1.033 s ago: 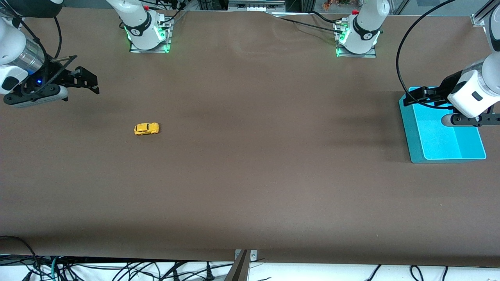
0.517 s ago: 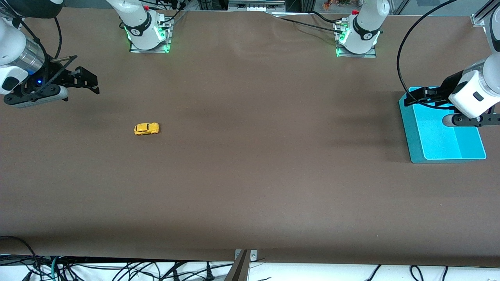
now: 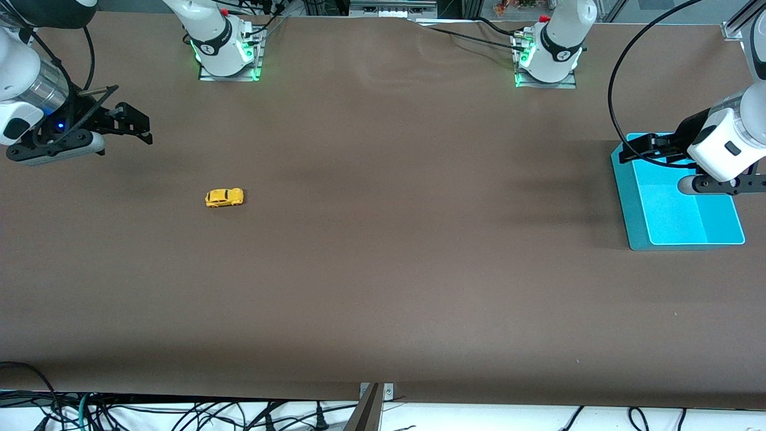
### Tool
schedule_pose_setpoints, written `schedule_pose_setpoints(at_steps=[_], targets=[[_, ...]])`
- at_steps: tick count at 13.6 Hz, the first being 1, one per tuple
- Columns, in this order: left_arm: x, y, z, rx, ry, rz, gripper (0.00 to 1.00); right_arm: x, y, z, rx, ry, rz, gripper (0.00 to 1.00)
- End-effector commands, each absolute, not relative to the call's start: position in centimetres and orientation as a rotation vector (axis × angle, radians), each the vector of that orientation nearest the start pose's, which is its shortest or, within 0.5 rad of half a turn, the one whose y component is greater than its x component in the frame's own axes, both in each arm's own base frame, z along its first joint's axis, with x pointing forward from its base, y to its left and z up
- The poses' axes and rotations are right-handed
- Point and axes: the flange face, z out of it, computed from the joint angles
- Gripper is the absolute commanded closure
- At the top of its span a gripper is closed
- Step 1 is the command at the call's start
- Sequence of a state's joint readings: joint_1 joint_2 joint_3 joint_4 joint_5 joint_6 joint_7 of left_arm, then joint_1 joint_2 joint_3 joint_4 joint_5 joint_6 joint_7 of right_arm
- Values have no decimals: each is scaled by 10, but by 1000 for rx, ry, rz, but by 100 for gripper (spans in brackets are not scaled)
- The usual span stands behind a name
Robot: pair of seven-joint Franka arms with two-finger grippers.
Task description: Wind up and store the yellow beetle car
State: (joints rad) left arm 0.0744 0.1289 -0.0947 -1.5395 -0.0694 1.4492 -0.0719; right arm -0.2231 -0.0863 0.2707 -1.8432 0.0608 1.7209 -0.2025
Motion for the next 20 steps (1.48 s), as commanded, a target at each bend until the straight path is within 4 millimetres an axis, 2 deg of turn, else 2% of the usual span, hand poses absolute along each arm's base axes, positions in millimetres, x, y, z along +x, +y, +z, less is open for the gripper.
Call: schedule_pose_setpoints(at_steps=[1, 4, 6, 8, 13, 15, 17, 20], targets=[[579, -13, 561, -3169, -46, 361, 0, 533, 33, 557, -3092, -353, 68, 0], [579, -12, 561, -3167, -48, 358, 0, 532, 33, 553, -3091, -353, 82, 0], [579, -9, 560, -3169, -55, 360, 0, 530, 32, 539, -3086, -353, 122, 0], [582, -11, 554, -3168, -51, 377, 0, 531, 31, 516, -3079, -350, 142, 0], [583, -10, 552, -3167, -53, 382, 0, 522, 27, 429, -3081, -365, 63, 0], [583, -10, 553, -3168, -53, 380, 0, 516, 25, 385, -3066, -485, -5, 0], [583, -10, 554, -3168, -53, 380, 0, 507, 25, 349, -3052, -581, -46, 0], [583, -12, 554, -3168, -48, 378, 0, 499, 34, 315, -2971, -837, 27, 0]])
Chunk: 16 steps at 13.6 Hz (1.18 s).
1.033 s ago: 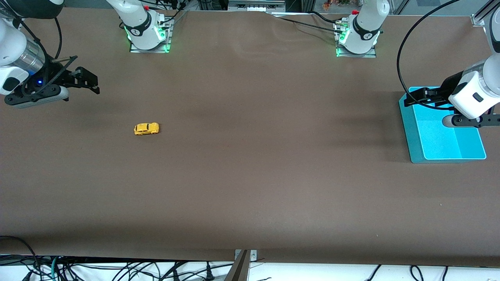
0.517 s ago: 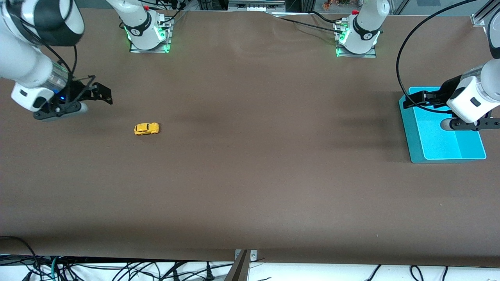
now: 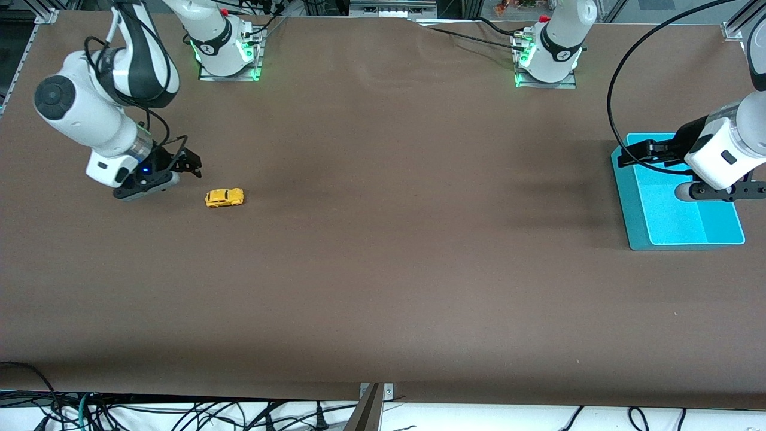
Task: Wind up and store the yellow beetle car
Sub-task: 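Move the right gripper down over the yellow beetle car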
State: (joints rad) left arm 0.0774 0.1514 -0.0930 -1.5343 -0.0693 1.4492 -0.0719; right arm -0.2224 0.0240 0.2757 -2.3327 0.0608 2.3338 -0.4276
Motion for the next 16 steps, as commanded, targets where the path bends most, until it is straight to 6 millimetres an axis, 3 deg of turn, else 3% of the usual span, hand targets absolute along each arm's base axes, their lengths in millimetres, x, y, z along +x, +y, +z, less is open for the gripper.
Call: schedule_pose_setpoints(at_steps=[1, 6, 10, 14, 16], targets=[[583, -12, 554, -3168, -48, 378, 0, 496, 34, 306, -2937, -940, 30, 0], [583, -13, 555, -3168, -46, 373, 0, 483, 51, 271, -2640, -1574, 2, 0], [583, -11, 555, -3169, -51, 373, 0, 485, 51, 240, -2379, -1930, -48, 0], [582, -10, 559, -3174, -55, 364, 0, 489, 45, 197, -2257, -2055, -116, 0], [582, -12, 556, -3175, -48, 371, 0, 489, 42, 193, -2246, -2068, -125, 0]])
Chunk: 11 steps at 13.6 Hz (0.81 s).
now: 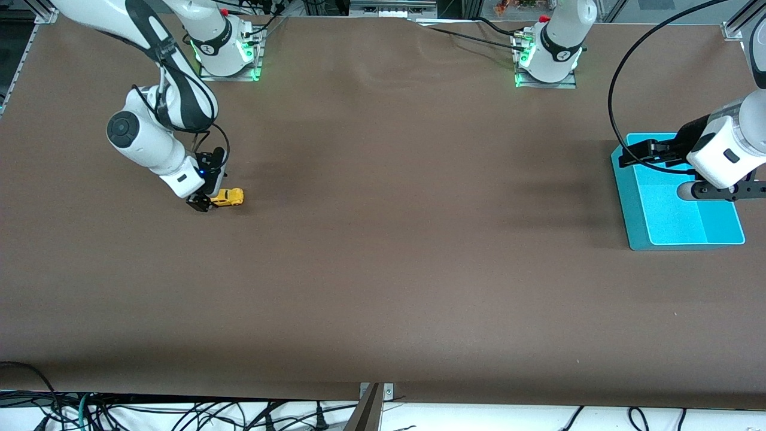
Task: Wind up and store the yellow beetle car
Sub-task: 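Grasp the yellow car with the right gripper and drag it backward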
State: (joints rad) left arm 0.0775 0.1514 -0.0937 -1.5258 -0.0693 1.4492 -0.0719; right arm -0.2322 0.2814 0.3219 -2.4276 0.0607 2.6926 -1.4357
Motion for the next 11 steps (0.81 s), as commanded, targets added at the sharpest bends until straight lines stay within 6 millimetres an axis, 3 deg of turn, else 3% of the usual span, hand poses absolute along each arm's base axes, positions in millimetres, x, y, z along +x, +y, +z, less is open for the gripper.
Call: schedule_pose_setpoints(at_steps=[1, 4, 9, 11], targets=[[582, -11, 557, -3177, -46, 369, 0, 489, 43, 193, -2243, -2072, -125, 3], [581, -11, 559, -3175, -63, 364, 0, 489, 43, 193, -2245, -2070, -125, 39], [582, -15, 557, -3175, -58, 370, 0, 489, 51, 194, -2227, -2087, -130, 79], [582, -17, 557, -3172, -55, 372, 0, 489, 53, 194, -2219, -2095, -131, 83]])
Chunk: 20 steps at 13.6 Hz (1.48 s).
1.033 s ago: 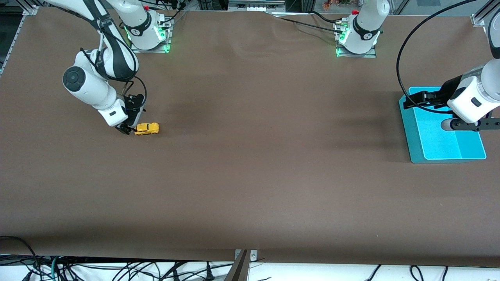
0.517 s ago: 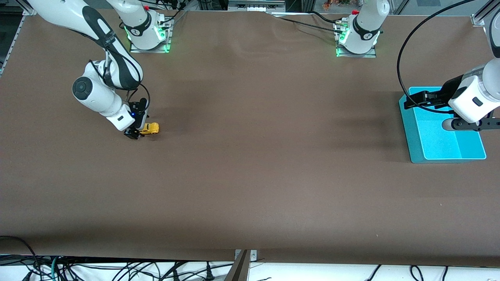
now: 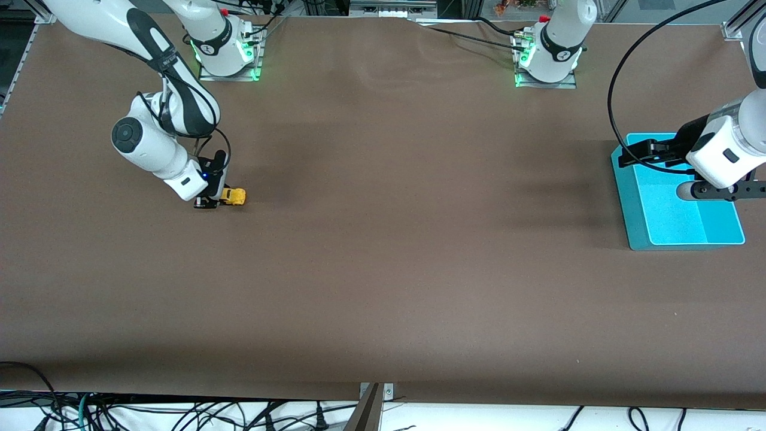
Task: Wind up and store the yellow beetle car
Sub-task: 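Grasp the yellow car with the right gripper and drag it backward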
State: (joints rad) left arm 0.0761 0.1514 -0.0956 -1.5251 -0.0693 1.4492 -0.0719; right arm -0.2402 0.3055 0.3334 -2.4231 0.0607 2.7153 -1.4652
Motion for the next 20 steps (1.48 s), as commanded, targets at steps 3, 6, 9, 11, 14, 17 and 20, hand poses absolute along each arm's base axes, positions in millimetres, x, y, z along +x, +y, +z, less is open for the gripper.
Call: schedule_pose_setpoints(at_steps=[3, 6, 9, 11, 14, 17, 20], targets=[[581, -19, 558, -3175, -53, 373, 0, 492, 68, 186, -2148, -2148, -147, 83], [582, -21, 558, -3180, -48, 371, 0, 501, 73, 188, -2061, -2244, -180, 81], [581, -23, 557, -3180, -38, 374, 0, 503, 68, 180, -2024, -2289, -207, 81], [582, -22, 558, -3182, -35, 371, 0, 504, 53, 180, -2024, -2303, -201, 81], [584, -27, 568, -3187, -20, 333, 0, 503, 10, 176, -2008, -2340, -173, 78], [584, -27, 569, -3188, -20, 330, 0, 498, -44, 170, -2022, -2330, -130, 78], [585, -27, 570, -3189, -13, 328, 0, 488, -103, 165, -2087, -2285, -105, 78]])
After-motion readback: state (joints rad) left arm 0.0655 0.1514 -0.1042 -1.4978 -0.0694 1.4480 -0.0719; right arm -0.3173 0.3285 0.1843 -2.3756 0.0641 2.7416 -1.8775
